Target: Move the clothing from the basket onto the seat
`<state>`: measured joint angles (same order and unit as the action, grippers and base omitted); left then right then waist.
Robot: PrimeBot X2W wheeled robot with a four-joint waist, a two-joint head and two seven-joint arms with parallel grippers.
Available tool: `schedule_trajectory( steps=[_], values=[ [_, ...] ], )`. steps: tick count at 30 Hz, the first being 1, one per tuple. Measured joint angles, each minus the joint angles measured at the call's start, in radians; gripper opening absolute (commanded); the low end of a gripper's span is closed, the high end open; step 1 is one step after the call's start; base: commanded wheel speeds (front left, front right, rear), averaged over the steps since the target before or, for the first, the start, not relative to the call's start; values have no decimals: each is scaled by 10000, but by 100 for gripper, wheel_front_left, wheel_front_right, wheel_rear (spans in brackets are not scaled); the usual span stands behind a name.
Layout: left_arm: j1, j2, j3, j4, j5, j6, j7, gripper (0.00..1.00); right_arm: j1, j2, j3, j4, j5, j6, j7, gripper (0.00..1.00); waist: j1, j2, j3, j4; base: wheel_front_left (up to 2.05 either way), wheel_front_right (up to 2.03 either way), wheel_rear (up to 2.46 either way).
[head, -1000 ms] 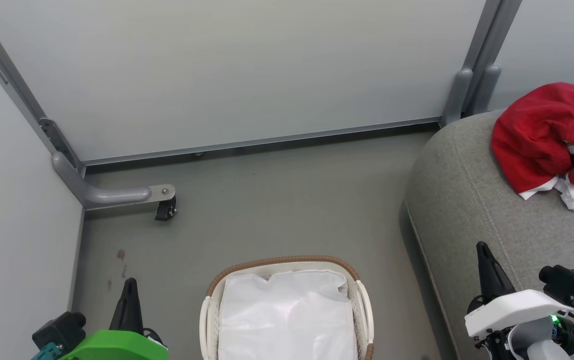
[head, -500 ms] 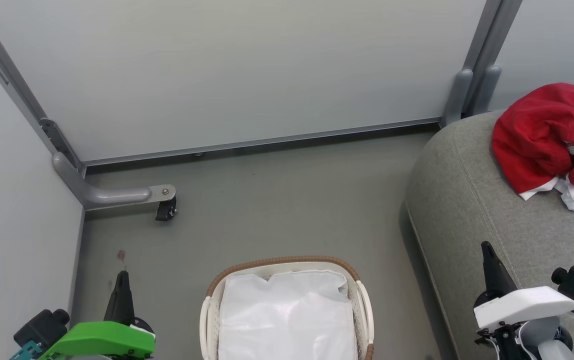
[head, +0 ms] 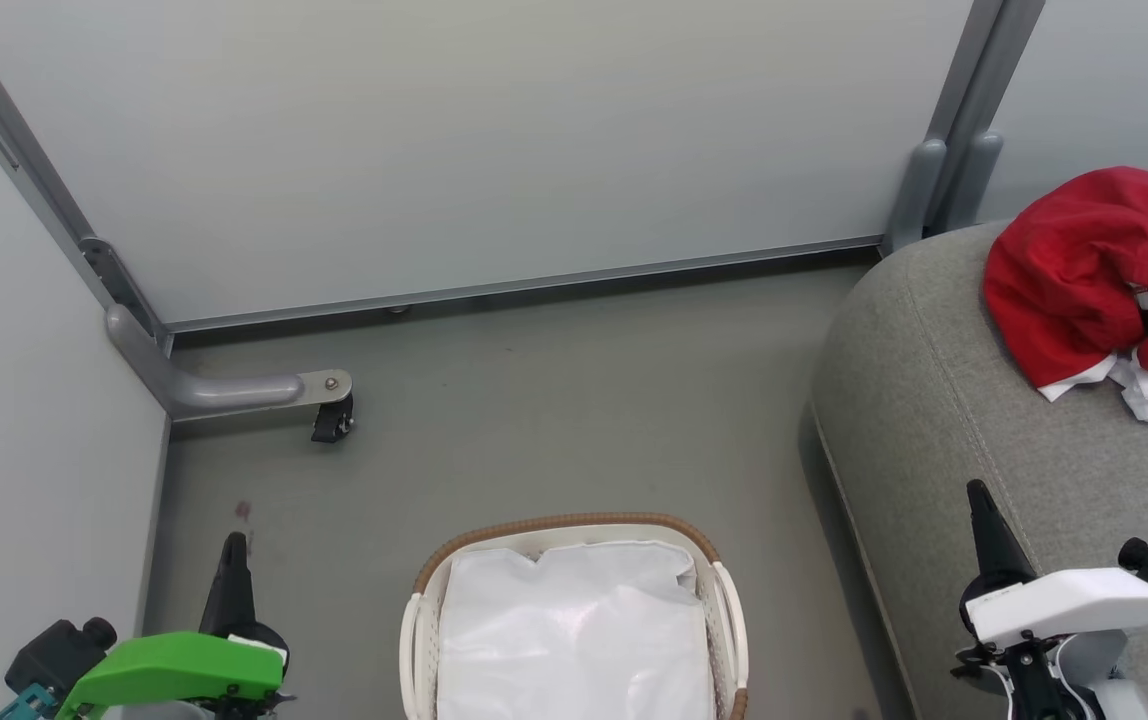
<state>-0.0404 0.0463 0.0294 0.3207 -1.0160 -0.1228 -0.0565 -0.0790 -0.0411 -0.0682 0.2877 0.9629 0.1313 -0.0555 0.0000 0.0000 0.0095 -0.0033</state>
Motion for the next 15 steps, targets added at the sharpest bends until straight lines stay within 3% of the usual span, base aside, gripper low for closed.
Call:
schedule_trajectory(
  steps=[15],
  values=[
    [-171,0,215,-211,-1532,-4,443,0,-57,-12,-115,-104,1657,-2,424,0,0,0,-13,7,0,0,0]
  ],
)
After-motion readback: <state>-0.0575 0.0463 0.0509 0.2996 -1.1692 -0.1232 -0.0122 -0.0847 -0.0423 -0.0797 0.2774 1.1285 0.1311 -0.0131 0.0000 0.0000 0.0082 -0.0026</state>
